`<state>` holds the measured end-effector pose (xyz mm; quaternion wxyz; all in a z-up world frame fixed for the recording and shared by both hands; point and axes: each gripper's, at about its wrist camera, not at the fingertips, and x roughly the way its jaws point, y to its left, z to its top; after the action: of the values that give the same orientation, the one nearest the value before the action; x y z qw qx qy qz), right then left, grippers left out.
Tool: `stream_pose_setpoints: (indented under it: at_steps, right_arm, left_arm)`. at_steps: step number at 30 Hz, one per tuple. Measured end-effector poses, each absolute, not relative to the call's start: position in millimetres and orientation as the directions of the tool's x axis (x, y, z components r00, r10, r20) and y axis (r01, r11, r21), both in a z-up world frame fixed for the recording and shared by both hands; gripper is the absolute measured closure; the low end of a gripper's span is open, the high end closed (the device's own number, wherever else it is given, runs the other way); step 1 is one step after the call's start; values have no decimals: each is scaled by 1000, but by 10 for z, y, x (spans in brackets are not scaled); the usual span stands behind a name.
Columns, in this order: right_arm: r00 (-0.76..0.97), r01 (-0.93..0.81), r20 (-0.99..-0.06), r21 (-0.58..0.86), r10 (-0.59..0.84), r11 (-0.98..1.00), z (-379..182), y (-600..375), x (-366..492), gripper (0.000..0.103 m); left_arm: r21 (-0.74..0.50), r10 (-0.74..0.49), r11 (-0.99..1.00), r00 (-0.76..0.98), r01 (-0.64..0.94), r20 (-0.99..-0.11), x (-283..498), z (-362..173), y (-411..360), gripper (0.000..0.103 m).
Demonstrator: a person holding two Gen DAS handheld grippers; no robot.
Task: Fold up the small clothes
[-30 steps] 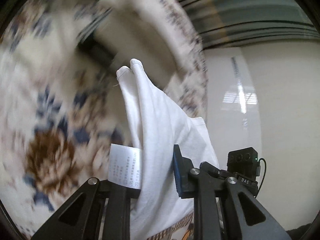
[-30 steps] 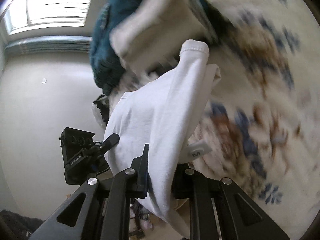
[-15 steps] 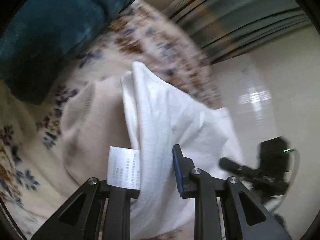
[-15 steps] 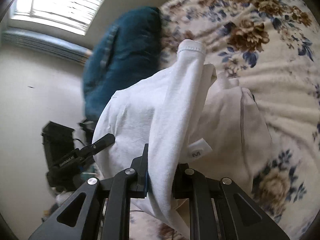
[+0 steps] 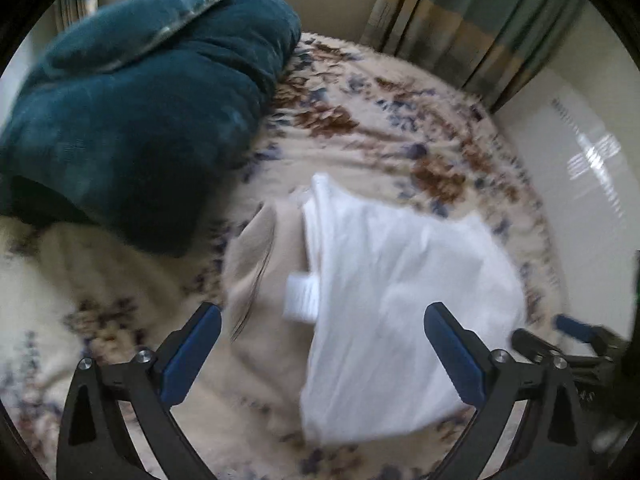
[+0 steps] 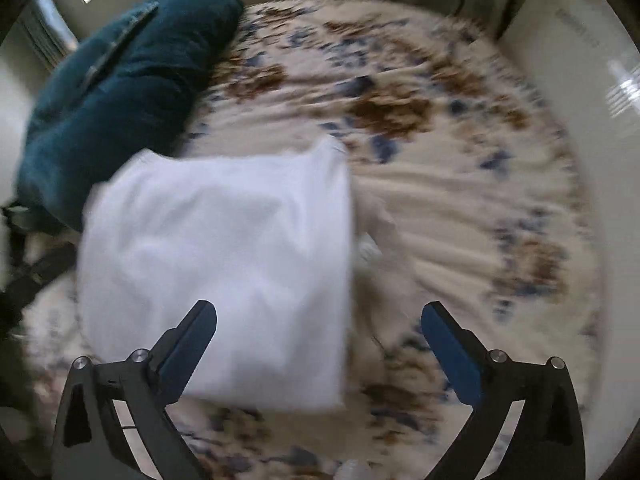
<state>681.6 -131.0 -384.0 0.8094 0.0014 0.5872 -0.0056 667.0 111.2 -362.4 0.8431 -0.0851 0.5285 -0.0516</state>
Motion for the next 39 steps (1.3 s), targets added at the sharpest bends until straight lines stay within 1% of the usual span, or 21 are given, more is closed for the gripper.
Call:
stream_pose_setpoints:
  at_steps: [2,6,9,17,23,28,32,39]
  right_arm:
    - [321,25,-944,-64,-69,998,-3771,-1285,6557,0]
    - [361,73,-924,-110,-129,991,-3540,-1301,6165,0]
    - [404,116,-901,-122,-159,986,-3187,-1349,5817,0]
    - [540,146,-817,-145,-202,979,-2000,-1372,4856,0]
    - [625,155,-753,-135,-203,979,-1208,-1332,4066,0]
    - [681,142,-709,-117,-183,983,-637,-1324,3378,0]
    - [726,138,-663,-121,-184,983,-268,-1347,2925,0]
    - [772,124,-615,-105,-162,987,158,-1374,2330,0]
  left_arm:
    - [-172,-153,985,419,-8,-895,6498,-3594,1056,0]
    - [-117,-98,993,423,-19,-901,6212,-3433,955,0]
    - [-63,-39,997,460,-37,-887,5961,-3168,851,0]
    - [-39,-14,999,591,-30,-806,5051,-2133,730,0]
    - [-15,4,1000,651,-24,-759,4331,-1521,626,0]
    - [-25,-1,999,685,-24,-728,3766,-1092,579,0]
    - [-25,4,999,712,-30,-703,3443,-833,541,0]
    - [-9,16,1000,756,-29,-654,2954,-504,443,0]
